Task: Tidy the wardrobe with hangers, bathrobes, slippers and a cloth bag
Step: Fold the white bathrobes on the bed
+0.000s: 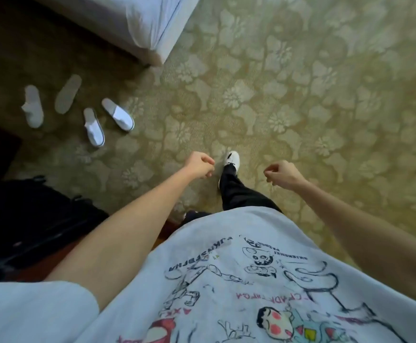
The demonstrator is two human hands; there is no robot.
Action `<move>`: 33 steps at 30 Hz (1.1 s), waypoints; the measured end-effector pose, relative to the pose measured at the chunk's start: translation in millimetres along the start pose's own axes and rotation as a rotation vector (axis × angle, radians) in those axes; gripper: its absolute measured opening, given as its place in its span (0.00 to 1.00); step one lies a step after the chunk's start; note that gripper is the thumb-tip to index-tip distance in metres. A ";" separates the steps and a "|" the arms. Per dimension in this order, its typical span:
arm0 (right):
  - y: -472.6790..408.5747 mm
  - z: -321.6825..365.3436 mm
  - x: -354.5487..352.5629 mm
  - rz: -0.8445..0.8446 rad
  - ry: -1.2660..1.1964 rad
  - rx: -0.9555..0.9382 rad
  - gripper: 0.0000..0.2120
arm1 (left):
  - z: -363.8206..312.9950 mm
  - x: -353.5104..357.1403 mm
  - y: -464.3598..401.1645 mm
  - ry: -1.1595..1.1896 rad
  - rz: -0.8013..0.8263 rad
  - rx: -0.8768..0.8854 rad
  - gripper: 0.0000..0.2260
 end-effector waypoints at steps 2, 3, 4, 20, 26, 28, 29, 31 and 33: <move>-11.4 -26.7 -27.4 -0.022 -0.092 0.071 0.10 | -41.8 1.0 -26.1 -0.074 0.030 0.037 0.05; -17.4 -36.3 -42.0 -0.029 -0.128 0.103 0.10 | -62.9 0.1 -37.9 -0.107 0.039 0.056 0.04; -23.4 -43.0 -54.7 -0.031 -0.160 0.130 0.10 | -82.4 -1.4 -47.5 -0.138 0.050 0.076 0.04; -222.3 228.2 -321.6 -0.066 -0.163 -0.317 0.09 | -250.9 -137.5 -210.0 -0.248 -0.107 -0.036 0.07; -318.0 298.3 -437.5 -0.043 0.012 -0.337 0.11 | -324.3 -205.9 -304.4 -0.133 -0.165 -0.159 0.09; -347.1 308.0 -482.2 -0.042 0.063 -0.303 0.11 | -367.8 -227.9 -336.2 -0.104 -0.174 -0.157 0.08; -360.1 311.4 -505.3 -0.051 0.076 -0.284 0.11 | -393.9 -238.2 -351.0 -0.096 -0.170 -0.142 0.08; -384.4 313.0 -550.4 -0.077 0.076 -0.248 0.10 | -449.0 -254.6 -378.7 -0.093 -0.162 -0.091 0.08; -404.6 306.6 -589.8 -0.102 0.066 -0.203 0.10 | -504.0 -264.2 -403.3 -0.091 -0.146 -0.044 0.07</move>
Point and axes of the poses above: each hand's wrist, its own y-axis away from the middle knuckle, its own x-axis out of the palm, z = x × y, the point moved 2 cm from there along -y, towards the middle knuckle, and after that the axes turned 5 degrees about x, right-handed, at the moved point
